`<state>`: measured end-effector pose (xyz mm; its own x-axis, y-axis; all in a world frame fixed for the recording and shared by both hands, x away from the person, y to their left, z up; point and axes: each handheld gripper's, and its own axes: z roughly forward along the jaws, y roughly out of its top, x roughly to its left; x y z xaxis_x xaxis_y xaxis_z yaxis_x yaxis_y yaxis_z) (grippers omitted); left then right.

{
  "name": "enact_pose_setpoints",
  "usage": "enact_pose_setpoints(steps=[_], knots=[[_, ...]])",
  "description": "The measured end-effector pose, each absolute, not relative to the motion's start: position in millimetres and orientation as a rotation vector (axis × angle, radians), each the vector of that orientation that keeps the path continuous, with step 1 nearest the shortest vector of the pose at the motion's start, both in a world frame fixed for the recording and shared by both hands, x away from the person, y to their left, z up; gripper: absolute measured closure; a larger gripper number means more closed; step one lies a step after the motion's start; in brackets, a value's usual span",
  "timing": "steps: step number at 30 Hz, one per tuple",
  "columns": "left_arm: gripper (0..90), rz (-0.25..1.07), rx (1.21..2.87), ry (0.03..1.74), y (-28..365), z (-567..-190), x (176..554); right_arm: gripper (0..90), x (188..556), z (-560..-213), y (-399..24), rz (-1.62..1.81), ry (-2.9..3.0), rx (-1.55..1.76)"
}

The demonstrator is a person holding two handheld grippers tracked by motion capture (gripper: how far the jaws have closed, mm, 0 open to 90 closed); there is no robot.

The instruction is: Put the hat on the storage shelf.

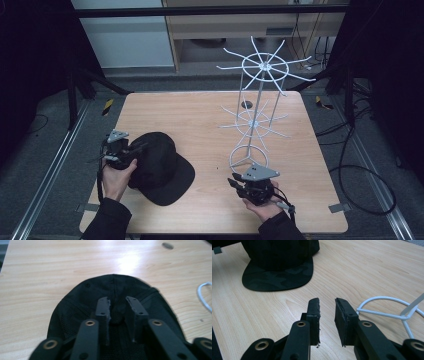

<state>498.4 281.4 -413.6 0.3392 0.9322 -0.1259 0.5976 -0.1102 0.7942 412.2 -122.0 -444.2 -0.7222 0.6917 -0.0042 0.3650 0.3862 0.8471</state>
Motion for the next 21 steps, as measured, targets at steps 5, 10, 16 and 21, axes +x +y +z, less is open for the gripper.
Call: enact_pose_setpoints(steps=[5, 10, 16, 21], knots=[[75.8, 0.521, 1.789, 1.335, 285, -409, 495, 74.3, 412, -444, -125, 1.268, 2.291, 0.923], [57.2, 0.588, 1.742, 1.289, 297, -397, 470, 74.5, 411, -445, -125, 1.272, 2.29, 0.925], [49.0, 0.666, 1.736, 1.288, 327, -398, 429, 72.9, 411, -446, -107, 1.289, 2.318, 0.901], [63.9, 0.656, 1.781, 1.408, 352, -428, 412, 76.2, 417, -447, -76, 1.331, 2.33, 0.877]])
